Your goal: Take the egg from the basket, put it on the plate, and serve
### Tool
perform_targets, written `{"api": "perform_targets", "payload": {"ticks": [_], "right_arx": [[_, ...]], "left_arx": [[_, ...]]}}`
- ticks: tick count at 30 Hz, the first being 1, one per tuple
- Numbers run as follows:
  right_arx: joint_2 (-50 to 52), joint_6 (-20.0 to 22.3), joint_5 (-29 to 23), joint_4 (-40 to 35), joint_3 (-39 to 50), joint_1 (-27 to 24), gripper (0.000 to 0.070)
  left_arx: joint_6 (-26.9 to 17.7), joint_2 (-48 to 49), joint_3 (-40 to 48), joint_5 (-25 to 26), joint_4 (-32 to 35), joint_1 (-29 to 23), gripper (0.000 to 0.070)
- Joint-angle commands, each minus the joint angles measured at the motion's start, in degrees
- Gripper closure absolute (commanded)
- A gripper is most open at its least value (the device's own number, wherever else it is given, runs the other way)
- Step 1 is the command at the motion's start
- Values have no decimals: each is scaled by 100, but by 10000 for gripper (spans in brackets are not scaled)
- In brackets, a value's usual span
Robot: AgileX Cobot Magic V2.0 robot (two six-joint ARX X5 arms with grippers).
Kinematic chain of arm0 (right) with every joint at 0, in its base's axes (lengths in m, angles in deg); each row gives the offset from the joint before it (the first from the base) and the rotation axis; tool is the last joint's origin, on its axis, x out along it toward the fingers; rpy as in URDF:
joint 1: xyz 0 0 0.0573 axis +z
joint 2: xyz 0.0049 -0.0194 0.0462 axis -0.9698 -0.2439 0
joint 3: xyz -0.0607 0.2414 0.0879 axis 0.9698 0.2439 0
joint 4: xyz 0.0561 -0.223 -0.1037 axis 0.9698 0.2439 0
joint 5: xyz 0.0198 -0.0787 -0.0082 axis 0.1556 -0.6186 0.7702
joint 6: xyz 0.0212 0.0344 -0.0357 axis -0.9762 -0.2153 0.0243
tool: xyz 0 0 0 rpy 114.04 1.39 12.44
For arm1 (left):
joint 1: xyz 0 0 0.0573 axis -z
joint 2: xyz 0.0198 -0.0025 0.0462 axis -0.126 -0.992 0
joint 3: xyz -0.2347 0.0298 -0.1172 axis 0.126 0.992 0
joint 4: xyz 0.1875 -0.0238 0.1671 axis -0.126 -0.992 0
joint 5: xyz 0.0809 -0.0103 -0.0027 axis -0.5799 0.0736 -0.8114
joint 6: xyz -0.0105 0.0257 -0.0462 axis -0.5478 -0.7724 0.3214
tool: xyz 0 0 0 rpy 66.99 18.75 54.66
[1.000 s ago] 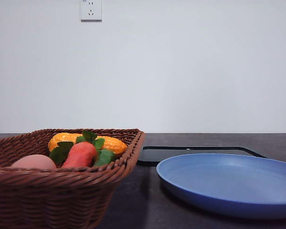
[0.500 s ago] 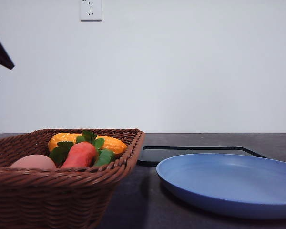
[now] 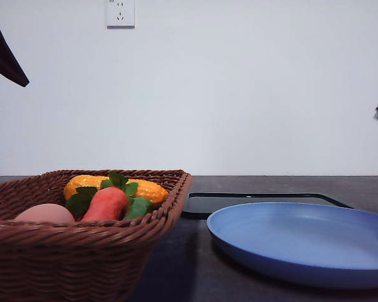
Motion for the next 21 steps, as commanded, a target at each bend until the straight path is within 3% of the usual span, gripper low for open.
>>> {"api": "perform_targets", "payload": {"ticks": [1,8,15,19,21], "right_arx": [[-198,47,97,-101,-57,7,523],[-409,3,146,-235,-57,4,696],[-246,-19,136,-222,-59,-29,700],[118,-116,136,-199,-59,-85,700],[375,-147,135,-164,-62,-136,700]], "left_arx": [[-98,-35,-85,35,58,17,375],[-98,-35,-85,35,58,17,375],[-98,-35,-85,35,61,21,365],[-93,-35,-85,35,47,67,257],[-94,-35,-90,36,-6,154,244]]}}
